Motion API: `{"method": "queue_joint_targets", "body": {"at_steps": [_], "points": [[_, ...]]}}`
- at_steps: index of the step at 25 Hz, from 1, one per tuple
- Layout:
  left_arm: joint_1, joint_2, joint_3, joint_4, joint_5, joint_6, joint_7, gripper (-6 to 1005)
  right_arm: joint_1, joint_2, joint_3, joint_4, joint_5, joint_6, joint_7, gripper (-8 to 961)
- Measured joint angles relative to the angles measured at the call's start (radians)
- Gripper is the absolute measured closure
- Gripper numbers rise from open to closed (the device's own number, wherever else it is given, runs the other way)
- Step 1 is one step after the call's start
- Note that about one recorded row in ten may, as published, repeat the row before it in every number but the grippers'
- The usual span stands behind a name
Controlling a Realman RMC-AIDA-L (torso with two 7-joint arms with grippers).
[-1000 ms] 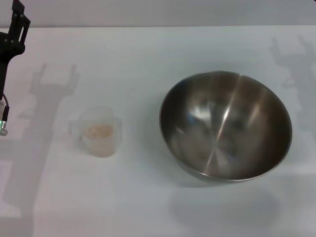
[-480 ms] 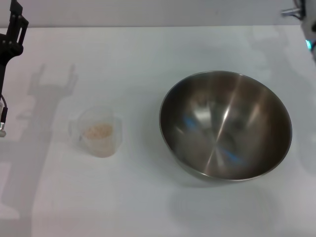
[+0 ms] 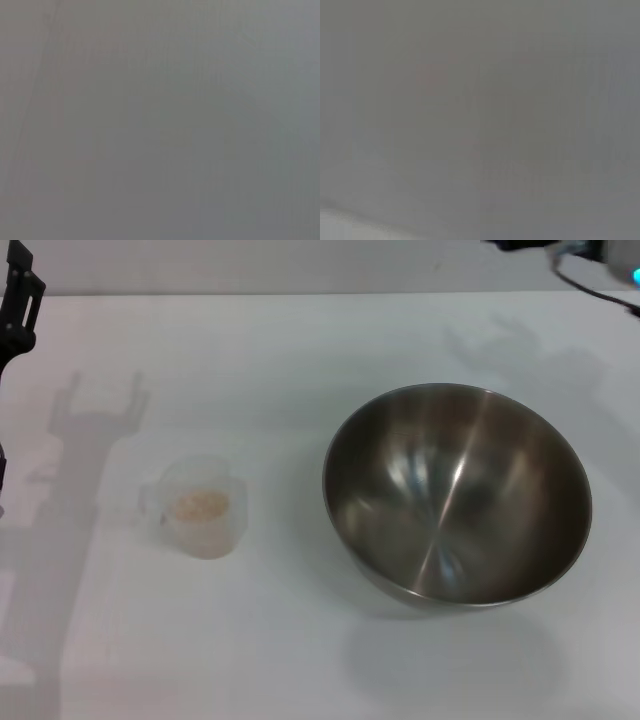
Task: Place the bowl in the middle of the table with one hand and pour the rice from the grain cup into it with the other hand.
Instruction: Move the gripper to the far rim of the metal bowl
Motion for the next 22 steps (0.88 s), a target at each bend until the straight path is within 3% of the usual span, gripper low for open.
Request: {"method": "queue_joint_targets", "body": {"at_steps": [5,8,10,14,22], "points": [[0.000,0.000,0.000,0.002,-0.001,0.000,0.000,227,0.092,-0.012,0.189,-0.151,-0.002,0.501,-0.014,220],[0.000,0.000,0.000,0.002,-0.001,0.000,0.000,228,0.172,-0.027,0.281,-0.106,-0.003,0.706,-0.062,220],[0.001,0.000,0.000,0.003,-0.001,0.000,0.000,228,0.231,-0.040,0.336,-0.006,-0.008,0.817,-0.116,220],[0.003,0.000,-0.001,0.003,0.000,0.000,0.000,229,0.253,-0.049,0.345,0.074,-0.033,0.842,-0.157,220],[0.010,0.001,-0.001,0.002,-0.001,0.004,0.000,231,0.266,-0.043,0.349,0.188,-0.057,0.843,-0.246,220]]}}
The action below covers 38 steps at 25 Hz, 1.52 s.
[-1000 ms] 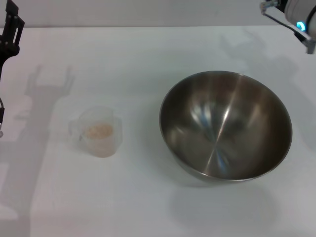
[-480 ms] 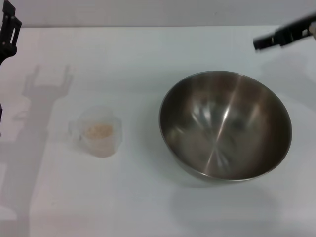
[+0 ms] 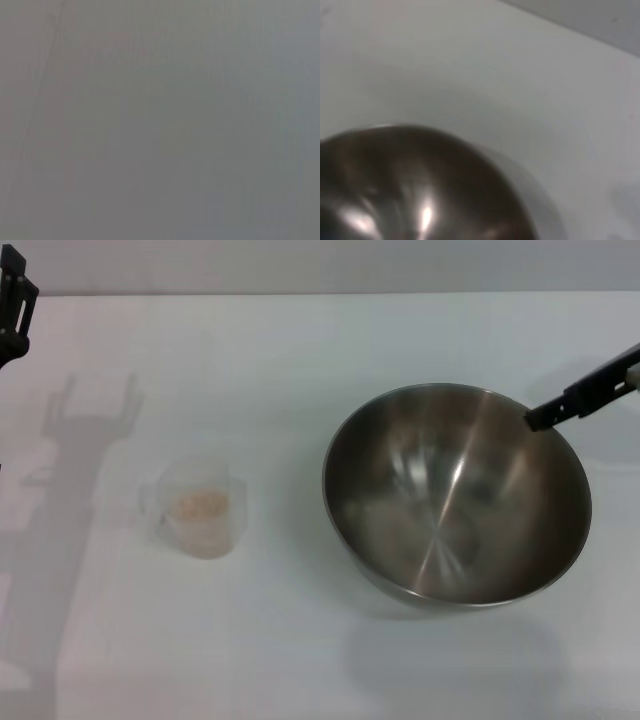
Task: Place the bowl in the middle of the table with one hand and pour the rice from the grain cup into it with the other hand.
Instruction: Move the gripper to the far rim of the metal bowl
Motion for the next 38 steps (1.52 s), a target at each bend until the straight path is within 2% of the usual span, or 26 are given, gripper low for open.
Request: {"method": "queue_joint_targets", "body": {"at_steps": [10,13,21,28,32,37,38], "points": [[0.004,0.000,-0.001,0.000,-0.001,0.003,0.000,233,0.032,0.009,-0.015,0.125,-0.014,-0.026,-0.044,223],[0.003,0.001,-0.002,0.002,-0.001,0.003,0.000,233,0.039,0.016,-0.017,0.142,-0.038,-0.047,-0.046,315],[0.003,0.000,-0.003,0.011,-0.001,0.003,0.000,235,0.038,0.018,-0.019,0.154,-0.041,-0.058,-0.056,619],[0.001,0.000,-0.009,0.011,-0.001,0.003,0.000,236,0.039,0.022,-0.017,0.179,-0.037,-0.076,-0.057,844],[0.002,0.000,-0.011,0.010,-0.001,0.003,0.000,237,0.035,0.023,-0.006,0.165,-0.031,-0.074,-0.058,884],[0.002,0.000,-0.011,0.011,-0.001,0.004,0.000,238,0.014,0.025,0.046,0.099,0.005,-0.073,-0.089,908],[0.002,0.000,-0.011,0.011,-0.001,0.004,0.000,238,0.003,0.025,0.084,0.071,0.056,-0.073,-0.131,910]]}}
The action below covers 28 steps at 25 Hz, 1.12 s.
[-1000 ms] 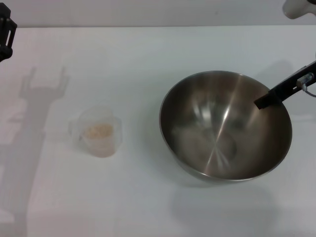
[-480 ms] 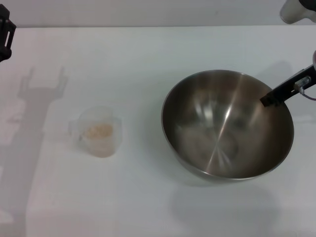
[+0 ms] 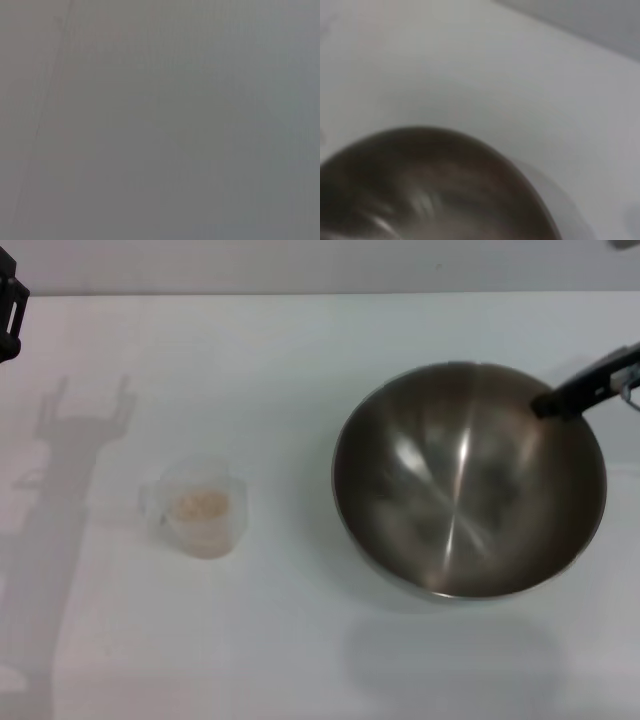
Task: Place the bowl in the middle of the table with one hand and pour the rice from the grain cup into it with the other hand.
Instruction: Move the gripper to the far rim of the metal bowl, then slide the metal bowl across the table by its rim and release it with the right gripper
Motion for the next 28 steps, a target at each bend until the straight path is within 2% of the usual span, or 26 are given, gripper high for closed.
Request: {"method": "queue_joint_targets", "body": {"at_steps": [5,9,14,20,28], "points": [[0.000,0.000,0.000,-0.001,0.000,0.001,0.000,239,-0.005,0.000,0.066,-0.021,0.102,0.000,-0.078,923],[0.001,0.000,-0.001,-0.003,0.000,0.002,0.000,240,-0.006,0.000,0.078,-0.022,0.146,0.008,-0.128,929],[0.001,0.000,-0.002,-0.004,0.000,0.006,0.000,241,-0.005,0.000,0.052,0.008,0.207,0.050,-0.203,930],[0.001,-0.001,-0.002,-0.005,0.000,0.012,0.000,242,0.018,0.002,-0.025,0.064,0.218,0.086,-0.238,930],[0.001,-0.002,-0.002,-0.006,0.000,0.012,0.000,244,0.047,0.011,-0.040,0.133,0.213,0.057,-0.228,929]]}}
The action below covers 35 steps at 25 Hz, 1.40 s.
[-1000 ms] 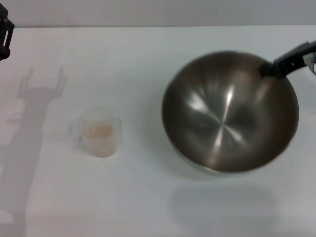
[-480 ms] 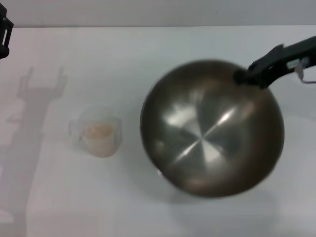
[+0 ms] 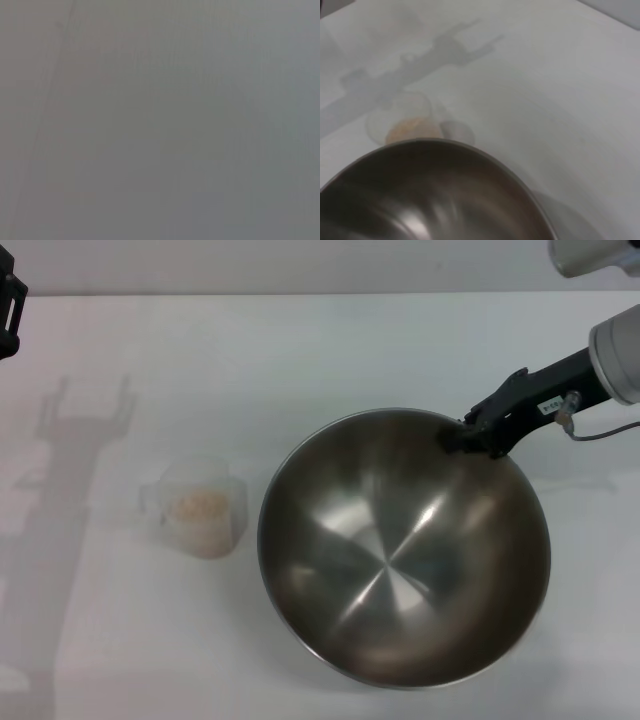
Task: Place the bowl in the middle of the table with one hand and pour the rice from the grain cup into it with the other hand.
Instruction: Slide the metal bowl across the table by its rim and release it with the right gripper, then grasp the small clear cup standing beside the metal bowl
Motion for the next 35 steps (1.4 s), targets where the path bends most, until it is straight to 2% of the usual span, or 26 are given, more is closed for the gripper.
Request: {"method": "queue_joint_targets", "body": {"at_steps": [7,20,24,29,33,35], "points": [[-0.001,-0.001,0.000,0.000,0.000,0.000,0.000,245,0.031,-0.002,-0.001,0.069,-0.020,-0.021,0.017,930],[-0.001,-0.001,0.002,-0.003,0.000,0.000,0.000,248,0.038,0.000,-0.002,0.076,-0.070,-0.021,0.031,908],[0.001,-0.001,0.002,-0.003,0.000,0.006,0.000,248,0.035,0.000,-0.002,0.040,-0.072,-0.021,0.039,788],[0.012,-0.001,0.003,-0.003,0.000,0.023,0.000,249,0.016,0.003,-0.002,-0.066,-0.055,-0.066,0.041,629],[0.024,-0.001,0.002,-0.003,0.000,0.037,0.000,250,-0.017,0.006,-0.041,-0.125,-0.040,-0.247,0.033,448],[0.027,-0.001,0.002,-0.001,0.000,0.041,0.000,251,-0.044,0.006,-0.094,-0.143,-0.056,-0.382,0.029,434]]}}
